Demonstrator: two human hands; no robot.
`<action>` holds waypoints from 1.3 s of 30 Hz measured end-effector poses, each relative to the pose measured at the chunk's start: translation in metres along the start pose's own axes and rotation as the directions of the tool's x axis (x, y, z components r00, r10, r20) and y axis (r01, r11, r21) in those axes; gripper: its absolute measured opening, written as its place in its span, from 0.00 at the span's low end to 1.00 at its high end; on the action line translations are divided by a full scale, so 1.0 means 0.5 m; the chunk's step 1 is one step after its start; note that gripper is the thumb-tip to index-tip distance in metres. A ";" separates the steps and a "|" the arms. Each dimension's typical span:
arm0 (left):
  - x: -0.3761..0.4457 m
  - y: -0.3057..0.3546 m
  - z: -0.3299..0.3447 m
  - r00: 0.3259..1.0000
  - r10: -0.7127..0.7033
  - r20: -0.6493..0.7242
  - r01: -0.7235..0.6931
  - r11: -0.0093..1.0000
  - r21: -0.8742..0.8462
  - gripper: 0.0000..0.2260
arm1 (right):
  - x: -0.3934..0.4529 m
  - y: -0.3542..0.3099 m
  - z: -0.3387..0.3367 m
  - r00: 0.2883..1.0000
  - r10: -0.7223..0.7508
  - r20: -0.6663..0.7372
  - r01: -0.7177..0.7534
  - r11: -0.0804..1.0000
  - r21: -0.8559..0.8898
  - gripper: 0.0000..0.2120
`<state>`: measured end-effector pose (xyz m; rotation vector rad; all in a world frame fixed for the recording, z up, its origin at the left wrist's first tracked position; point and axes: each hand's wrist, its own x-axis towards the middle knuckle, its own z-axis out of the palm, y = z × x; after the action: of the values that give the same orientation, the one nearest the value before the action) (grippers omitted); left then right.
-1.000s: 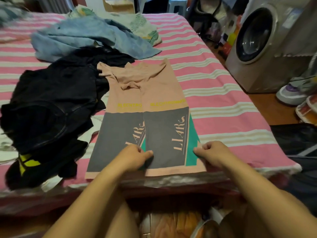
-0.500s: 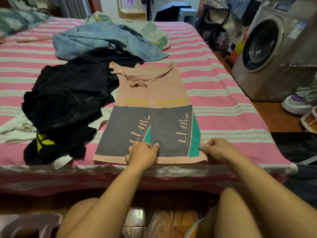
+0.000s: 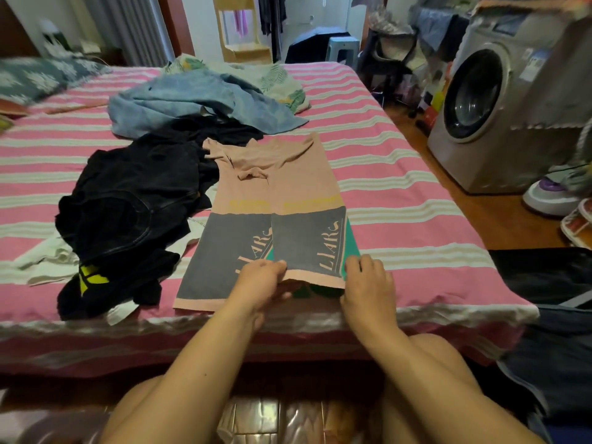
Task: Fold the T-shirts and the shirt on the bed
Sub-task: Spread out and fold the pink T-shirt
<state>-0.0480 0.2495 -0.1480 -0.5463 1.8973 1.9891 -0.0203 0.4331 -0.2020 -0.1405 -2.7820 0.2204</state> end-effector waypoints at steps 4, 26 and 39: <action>0.008 -0.029 -0.003 0.997 0.060 -0.046 -0.053 0.987 0.153 0.13 | -0.006 0.042 -0.024 0.998 0.039 -0.056 -0.038 0.999 0.016 0.19; 0.066 0.007 -0.053 0.988 0.138 0.075 -0.136 0.510 0.849 0.20 | 0.149 0.101 -0.130 0.766 -0.183 0.616 0.252 0.967 -0.026 0.14; 0.633 0.216 -0.045 0.623 0.778 0.087 -0.423 0.241 0.874 0.07 | 0.802 0.026 0.225 0.930 -0.240 0.277 0.276 0.956 -0.101 0.15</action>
<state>-0.3756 0.2151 -0.2111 0.2284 3.3792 0.8847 -0.4337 0.4806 -0.1759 0.2409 -3.0390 -0.0240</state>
